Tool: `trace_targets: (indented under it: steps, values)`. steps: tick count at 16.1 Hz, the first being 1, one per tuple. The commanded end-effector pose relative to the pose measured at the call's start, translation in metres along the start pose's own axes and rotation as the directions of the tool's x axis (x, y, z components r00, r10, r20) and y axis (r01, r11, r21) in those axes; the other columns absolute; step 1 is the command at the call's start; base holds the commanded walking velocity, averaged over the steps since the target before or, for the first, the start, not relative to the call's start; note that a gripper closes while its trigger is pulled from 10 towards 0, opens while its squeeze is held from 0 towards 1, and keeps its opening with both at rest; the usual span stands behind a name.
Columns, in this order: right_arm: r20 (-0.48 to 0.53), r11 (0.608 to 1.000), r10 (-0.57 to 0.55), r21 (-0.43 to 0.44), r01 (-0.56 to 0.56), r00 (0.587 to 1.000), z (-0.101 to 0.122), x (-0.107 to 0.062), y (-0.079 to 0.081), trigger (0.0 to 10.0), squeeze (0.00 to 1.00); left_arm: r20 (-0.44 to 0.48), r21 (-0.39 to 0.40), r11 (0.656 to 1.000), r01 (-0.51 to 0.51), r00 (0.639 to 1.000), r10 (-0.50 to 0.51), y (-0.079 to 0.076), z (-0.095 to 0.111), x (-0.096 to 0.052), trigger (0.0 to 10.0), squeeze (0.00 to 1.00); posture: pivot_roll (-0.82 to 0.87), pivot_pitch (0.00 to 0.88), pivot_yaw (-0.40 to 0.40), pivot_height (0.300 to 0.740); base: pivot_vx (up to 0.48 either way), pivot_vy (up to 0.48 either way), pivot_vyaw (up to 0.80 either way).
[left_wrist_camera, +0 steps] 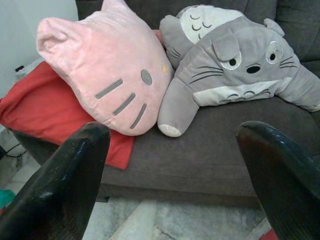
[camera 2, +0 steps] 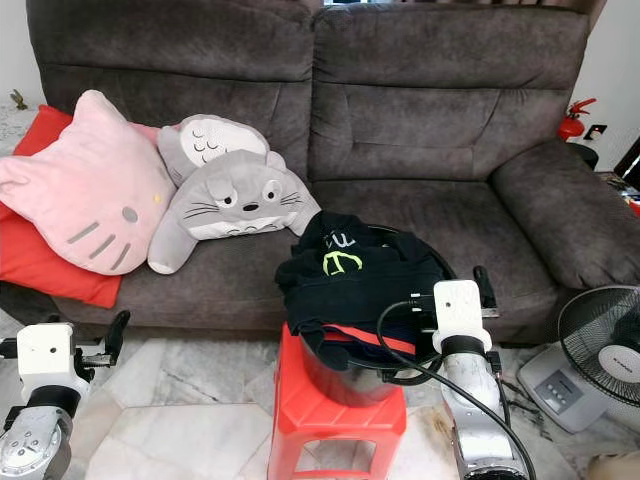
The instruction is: Hang hanger
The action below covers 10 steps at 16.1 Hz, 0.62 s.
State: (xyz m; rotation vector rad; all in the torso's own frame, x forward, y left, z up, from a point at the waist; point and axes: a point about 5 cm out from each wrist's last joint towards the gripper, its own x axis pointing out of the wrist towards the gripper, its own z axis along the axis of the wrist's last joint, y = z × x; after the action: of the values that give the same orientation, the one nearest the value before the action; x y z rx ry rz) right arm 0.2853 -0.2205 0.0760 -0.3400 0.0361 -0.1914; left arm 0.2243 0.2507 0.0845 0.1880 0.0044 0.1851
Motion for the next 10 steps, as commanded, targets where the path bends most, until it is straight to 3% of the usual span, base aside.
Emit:
trace_targets:
  steps: [1,10]
  values:
    - [-0.023,1.000,-0.001,-0.003,0.001,1.000,-0.0052,-0.0026,0.0006,0.0,0.00,0.000,0.023,1.000,0.007,1.000,-0.007,0.0012,-0.0011,-0.0013,10.0,0.00,0.05,0.035,-0.043,0.740,0.000,0.000,0.00]
    - [-0.053,1.000,0.015,0.015,-0.014,0.999,-0.0098,-0.0030,0.0048,0.0,0.00,-0.003,0.035,0.999,0.017,1.000,-0.016,0.0005,-0.0020,-0.0020,10.0,0.00,0.06,0.026,-0.050,0.740,0.000,0.000,0.00]
